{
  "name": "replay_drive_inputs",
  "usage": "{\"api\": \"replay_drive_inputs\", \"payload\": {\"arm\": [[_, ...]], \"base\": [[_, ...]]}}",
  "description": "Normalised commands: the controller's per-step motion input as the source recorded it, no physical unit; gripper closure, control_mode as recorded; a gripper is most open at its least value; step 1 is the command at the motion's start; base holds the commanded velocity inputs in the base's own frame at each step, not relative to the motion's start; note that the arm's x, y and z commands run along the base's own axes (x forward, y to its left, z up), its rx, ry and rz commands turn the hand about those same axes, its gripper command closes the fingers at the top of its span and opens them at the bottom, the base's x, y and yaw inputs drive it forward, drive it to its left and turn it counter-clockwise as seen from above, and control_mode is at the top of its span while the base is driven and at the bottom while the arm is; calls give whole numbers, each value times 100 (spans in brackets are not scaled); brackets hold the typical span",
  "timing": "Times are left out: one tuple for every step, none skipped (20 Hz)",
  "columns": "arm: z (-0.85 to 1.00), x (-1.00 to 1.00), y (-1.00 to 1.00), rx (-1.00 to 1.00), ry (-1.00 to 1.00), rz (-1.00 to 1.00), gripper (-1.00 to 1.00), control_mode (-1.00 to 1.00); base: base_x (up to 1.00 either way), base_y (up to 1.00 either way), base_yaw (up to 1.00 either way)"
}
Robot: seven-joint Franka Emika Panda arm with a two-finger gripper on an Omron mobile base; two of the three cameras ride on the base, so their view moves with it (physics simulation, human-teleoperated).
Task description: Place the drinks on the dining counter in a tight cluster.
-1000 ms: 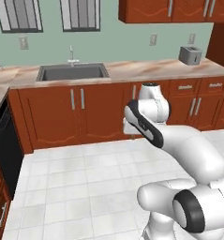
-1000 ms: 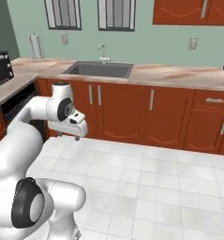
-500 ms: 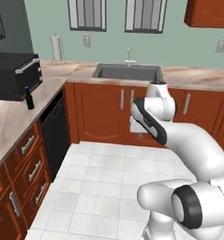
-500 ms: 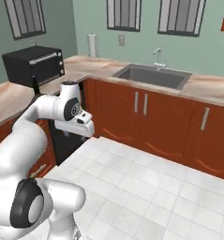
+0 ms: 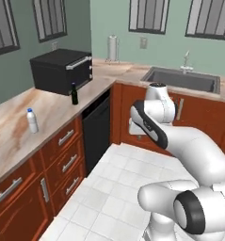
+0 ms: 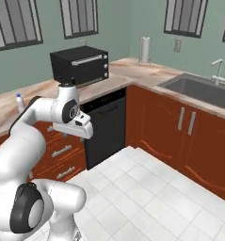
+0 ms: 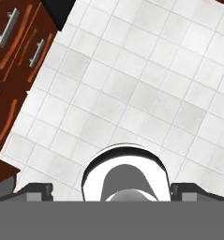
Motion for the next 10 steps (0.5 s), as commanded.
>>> {"api": "replay_drive_inputs", "payload": {"arm": [[0,0,0,0,0,0,-100,100],[0,0,0,0,0,0,-100,100],[0,0,0,0,0,0,-100,100],[0,0,0,0,0,0,-100,100],[0,0,0,0,0,0,-100,100],[0,0,0,0,0,0,-100,100],[0,0,0,0,0,0,-100,100],[0,0,0,0,0,0,-100,100],[0,0,0,0,0,0,-100,100],[0,0,0,0,0,0,-100,100]], "base": [[74,0,45],[75,0,43],[75,0,43],[76,0,43],[76,0,43],[78,0,41],[77,0,42],[77,0,43],[77,0,43],[77,0,42]]}}
